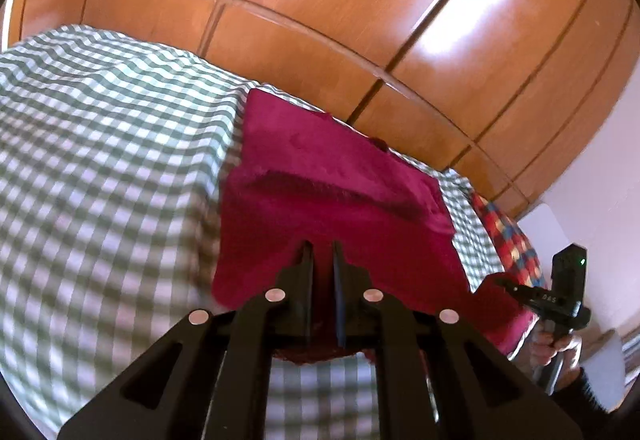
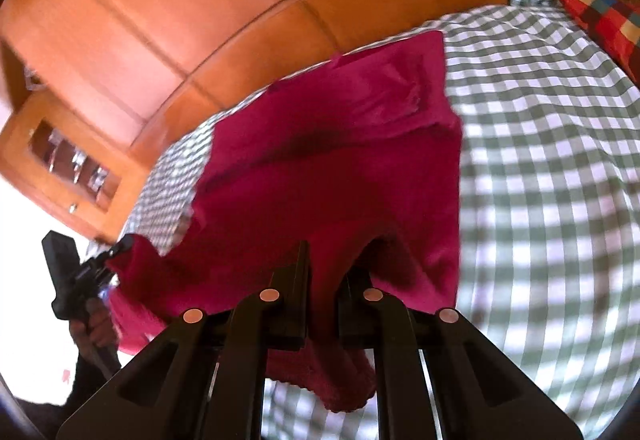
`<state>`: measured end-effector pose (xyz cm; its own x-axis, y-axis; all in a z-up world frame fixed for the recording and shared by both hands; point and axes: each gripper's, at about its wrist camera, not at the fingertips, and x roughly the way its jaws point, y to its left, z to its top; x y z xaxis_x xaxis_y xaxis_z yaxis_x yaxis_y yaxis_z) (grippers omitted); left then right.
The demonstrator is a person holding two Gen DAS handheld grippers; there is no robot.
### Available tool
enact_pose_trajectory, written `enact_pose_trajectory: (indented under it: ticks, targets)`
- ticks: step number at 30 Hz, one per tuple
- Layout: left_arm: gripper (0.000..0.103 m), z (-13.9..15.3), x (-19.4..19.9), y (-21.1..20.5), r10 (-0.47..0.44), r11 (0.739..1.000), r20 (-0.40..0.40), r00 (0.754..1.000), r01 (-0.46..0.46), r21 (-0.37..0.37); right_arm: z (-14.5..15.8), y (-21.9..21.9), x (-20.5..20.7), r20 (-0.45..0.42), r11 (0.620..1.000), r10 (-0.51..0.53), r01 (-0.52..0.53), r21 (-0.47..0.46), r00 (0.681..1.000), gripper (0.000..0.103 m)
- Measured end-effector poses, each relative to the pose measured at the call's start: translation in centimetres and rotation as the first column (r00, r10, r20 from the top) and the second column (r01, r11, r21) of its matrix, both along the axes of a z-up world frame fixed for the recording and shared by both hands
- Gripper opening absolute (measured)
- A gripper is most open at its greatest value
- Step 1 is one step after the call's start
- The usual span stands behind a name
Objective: Fold small clothes
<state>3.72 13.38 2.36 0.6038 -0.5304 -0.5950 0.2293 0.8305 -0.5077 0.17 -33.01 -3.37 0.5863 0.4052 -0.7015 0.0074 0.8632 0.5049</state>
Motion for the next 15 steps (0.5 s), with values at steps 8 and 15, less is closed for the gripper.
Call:
enact_pose_trajectory:
  ticks: [8,15]
  targets:
    - [0.036,-2.3,8.7,-1.2,0.087,0.996,-0.108,0.99,-0.084,0.032,-2.2,-2.6,5.4,-0.064,0.997,-0.066,0.068,0.036,0.996,0.028]
    - [0.068,-3.1,8.3,3.3,0.202,0.977,-0.113,0.973,-0.209,-0.05,-0.3,-3.6,3.1,0.01,0.99,-0.07,0.068,0.127,0.998,0.079]
